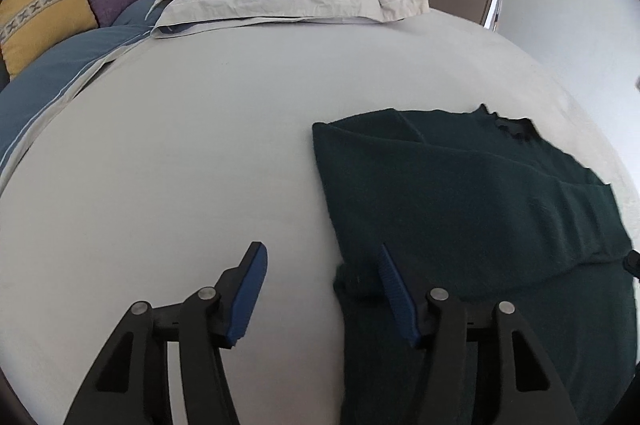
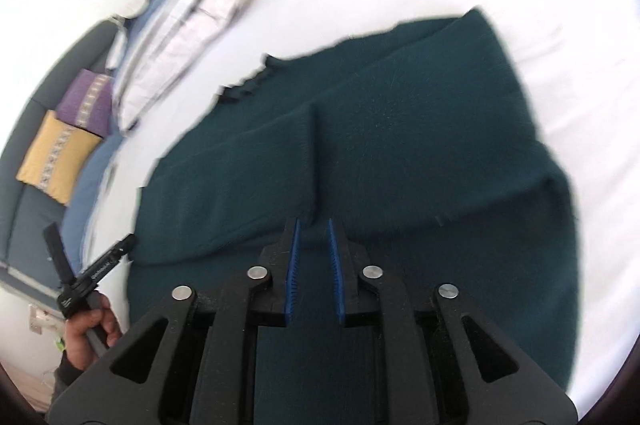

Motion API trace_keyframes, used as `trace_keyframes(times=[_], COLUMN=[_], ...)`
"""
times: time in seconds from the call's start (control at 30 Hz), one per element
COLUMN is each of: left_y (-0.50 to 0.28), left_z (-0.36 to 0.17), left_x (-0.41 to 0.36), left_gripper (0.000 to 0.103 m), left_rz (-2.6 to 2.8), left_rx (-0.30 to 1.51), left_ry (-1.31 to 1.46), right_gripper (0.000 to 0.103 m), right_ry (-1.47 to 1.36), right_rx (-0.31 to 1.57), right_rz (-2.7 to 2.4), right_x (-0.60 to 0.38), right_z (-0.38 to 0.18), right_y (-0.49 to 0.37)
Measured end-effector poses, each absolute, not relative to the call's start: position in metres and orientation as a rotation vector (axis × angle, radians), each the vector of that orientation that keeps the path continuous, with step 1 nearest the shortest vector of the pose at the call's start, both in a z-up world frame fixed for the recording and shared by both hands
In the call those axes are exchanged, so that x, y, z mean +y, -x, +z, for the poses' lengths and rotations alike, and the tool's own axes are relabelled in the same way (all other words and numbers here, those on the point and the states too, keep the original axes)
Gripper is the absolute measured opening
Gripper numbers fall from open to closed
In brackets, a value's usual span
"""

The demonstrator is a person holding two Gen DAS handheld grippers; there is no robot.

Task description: Fold small clothes

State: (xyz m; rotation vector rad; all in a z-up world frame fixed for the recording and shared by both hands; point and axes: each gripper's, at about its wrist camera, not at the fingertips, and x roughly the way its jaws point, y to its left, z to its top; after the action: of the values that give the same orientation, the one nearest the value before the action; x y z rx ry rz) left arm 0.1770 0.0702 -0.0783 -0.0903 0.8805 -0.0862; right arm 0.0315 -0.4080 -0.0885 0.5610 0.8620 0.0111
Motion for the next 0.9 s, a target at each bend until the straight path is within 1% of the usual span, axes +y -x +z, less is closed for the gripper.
trace_keyframes(times=[0.03, 0.07, 0.1, 0.13, 0.17, 0.33, 0.43, 0.6, 0.77, 0.8, 0.9], left_y=[-0.161, -0.144, -0.126, -0.108, -0.090, -0.010, 0.023, 0.046, 0.054, 0.058, 0.060], left_z=[-0.075, -0.073, -0.074, -0.076, -0.079, -0.102, -0.106, -0.113, -0.120, -0.121, -0.124], left_x=[0.076, 0.081, 0.085, 0.090, 0.095, 0.120, 0.120, 0.113, 0.109, 0.110, 0.109], left_gripper=[0.062, 0.062, 0.062, 0.062, 0.062, 0.062, 0.062, 0.062, 0.060, 0.059, 0.049], left_rz=[-0.106, -0.131, -0.155, -0.167, -0.174, -0.203, -0.238, -0.265, -0.285, -0.288, -0.284], left_rx=[0.884, 0.903, 0.925, 0.944, 0.964, 1.070, 1.098, 1.141, 1.166, 1.171, 1.195], left_ry=[0.120, 0.146, 0.166, 0.184, 0.207, 0.354, 0.366, 0.370, 0.387, 0.386, 0.384], right_gripper=[0.031, 0.046, 0.064, 0.070, 0.072, 0.072, 0.072, 0.070, 0.069, 0.069, 0.067], right_ry=[-0.554, -0.556, -0.564, -0.570, -0.573, -0.618, -0.642, -0.665, -0.682, -0.685, -0.693], right_rx=[0.846, 0.834, 0.819, 0.808, 0.806, 0.860, 0.885, 0.909, 0.912, 0.915, 0.931], right_rz=[0.025, 0.040, 0.052, 0.058, 0.069, 0.107, 0.117, 0.109, 0.101, 0.100, 0.093], right_x=[-0.409, -0.414, -0.414, -0.412, -0.412, -0.413, -0.415, -0.421, -0.429, -0.431, -0.436], right_z=[-0.082, -0.079, -0.076, -0.074, -0.073, -0.081, -0.090, -0.103, -0.108, -0.110, -0.111], right_y=[-0.015, 0.002, 0.022, 0.039, 0.057, 0.133, 0.167, 0.208, 0.231, 0.237, 0.245])
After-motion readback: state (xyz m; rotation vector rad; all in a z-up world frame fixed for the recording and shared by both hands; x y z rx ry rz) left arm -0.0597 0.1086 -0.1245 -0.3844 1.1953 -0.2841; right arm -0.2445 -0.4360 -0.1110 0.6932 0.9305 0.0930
